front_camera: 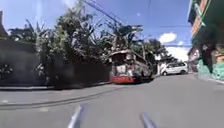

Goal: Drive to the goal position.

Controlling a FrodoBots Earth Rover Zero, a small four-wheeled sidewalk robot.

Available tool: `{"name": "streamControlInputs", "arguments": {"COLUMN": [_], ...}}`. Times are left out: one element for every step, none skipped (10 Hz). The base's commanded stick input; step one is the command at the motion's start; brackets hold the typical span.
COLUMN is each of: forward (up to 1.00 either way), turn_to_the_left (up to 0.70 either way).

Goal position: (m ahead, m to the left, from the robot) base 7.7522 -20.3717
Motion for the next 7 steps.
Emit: {"name": "streamControlInputs", "arguments": {"forward": [1.00,1.00,1.00,1.00,1.00,1.00,1.00], "turn_to_the_left": [-0.36,-0.37,-0.38,-0.40,-0.40,-0.40,-0.40]}}
